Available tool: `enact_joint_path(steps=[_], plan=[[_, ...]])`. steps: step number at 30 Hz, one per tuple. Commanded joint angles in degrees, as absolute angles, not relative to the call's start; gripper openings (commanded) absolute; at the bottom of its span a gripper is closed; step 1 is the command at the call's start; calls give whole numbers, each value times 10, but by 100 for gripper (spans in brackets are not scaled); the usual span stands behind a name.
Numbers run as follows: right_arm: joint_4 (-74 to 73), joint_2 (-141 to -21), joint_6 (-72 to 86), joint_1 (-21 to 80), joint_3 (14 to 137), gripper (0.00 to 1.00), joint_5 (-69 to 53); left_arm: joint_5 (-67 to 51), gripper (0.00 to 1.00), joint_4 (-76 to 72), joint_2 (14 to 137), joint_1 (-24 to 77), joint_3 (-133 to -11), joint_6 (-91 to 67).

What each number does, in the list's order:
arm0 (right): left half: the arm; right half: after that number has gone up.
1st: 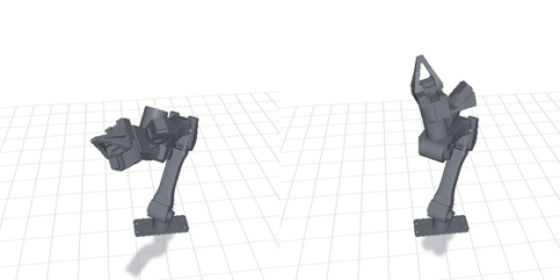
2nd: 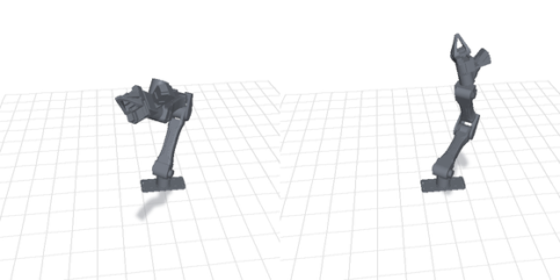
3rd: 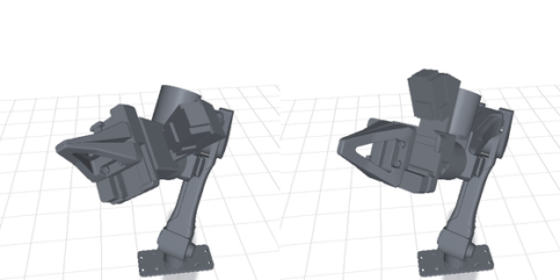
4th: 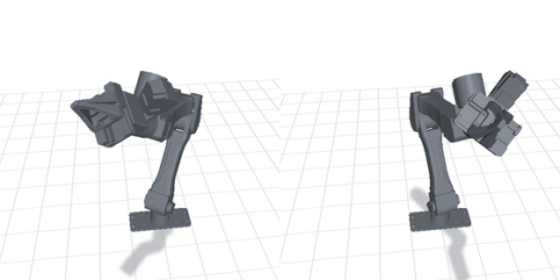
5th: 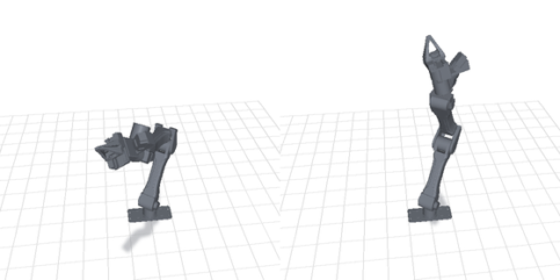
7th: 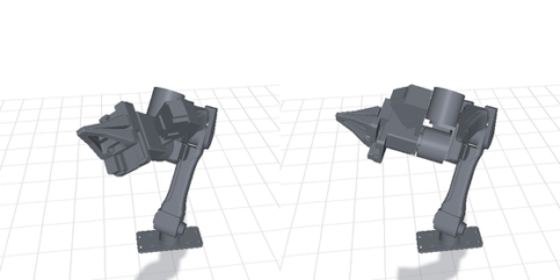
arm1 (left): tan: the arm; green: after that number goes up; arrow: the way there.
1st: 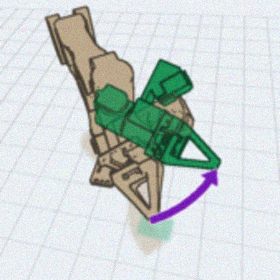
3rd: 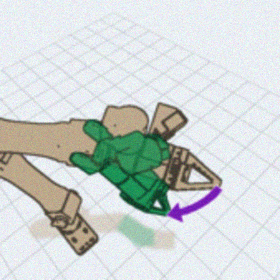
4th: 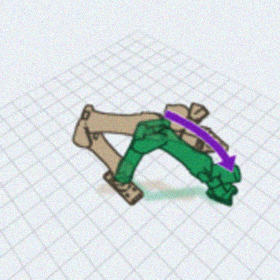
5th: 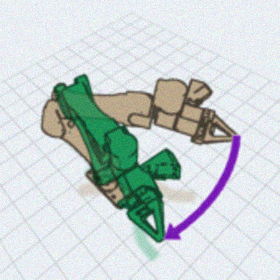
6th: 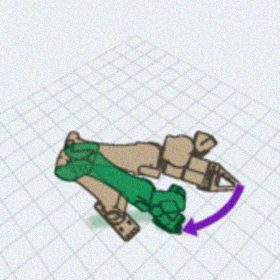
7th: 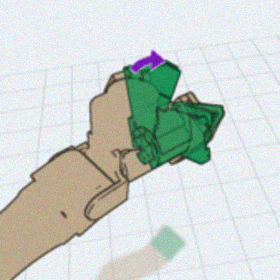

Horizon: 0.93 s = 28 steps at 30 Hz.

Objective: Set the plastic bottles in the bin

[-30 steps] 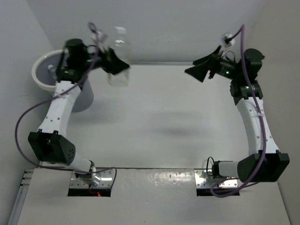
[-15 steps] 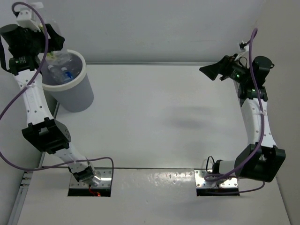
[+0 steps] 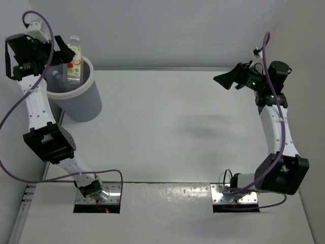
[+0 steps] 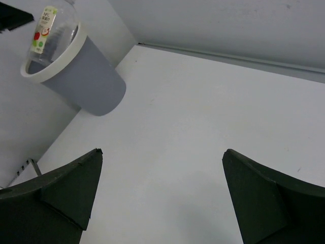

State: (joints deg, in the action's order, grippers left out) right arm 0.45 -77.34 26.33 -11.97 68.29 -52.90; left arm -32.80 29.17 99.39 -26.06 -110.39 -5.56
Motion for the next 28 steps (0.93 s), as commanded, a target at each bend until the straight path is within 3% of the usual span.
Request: enact_joint_path(steps=[1,7,10,17,20,28], plan=[[2,-756,229,-113,686,100,-519,-253,100,243,976,-282,-1223,-62],[2,-753,225,-111,692,100,-480,-229,100,224,955,-296,-1270,-72],[-18,-752,221,-112,693,100,-447,-235,100,224,915,-244,-1253,-72],[-120,-759,182,-104,734,100,-393,-177,100,258,854,29,-1118,75],[-166,-752,149,-99,740,100,-362,-135,100,258,837,74,-1081,102],[-182,-721,113,-100,708,100,-331,-159,100,286,867,107,-1056,76]])
